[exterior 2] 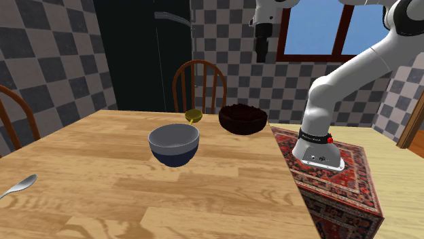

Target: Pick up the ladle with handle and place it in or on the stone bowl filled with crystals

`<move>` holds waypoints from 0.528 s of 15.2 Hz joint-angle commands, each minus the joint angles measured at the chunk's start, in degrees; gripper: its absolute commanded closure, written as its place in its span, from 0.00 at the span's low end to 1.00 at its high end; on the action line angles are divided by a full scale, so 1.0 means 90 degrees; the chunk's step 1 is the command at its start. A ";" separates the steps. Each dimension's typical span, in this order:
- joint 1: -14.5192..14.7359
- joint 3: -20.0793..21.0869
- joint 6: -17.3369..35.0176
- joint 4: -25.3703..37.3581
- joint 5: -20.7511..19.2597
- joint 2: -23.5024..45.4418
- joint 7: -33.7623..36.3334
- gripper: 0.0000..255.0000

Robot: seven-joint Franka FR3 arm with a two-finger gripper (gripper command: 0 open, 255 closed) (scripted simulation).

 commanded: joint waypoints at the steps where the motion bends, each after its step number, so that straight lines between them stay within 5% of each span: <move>1: 0.0000 0.0000 0.0000 0.0000 0.0000 0.0000 0.0000 0.00; 8: -0.0172 0.1486 0.0702 -0.0414 0.0767 0.0129 0.2368 0.00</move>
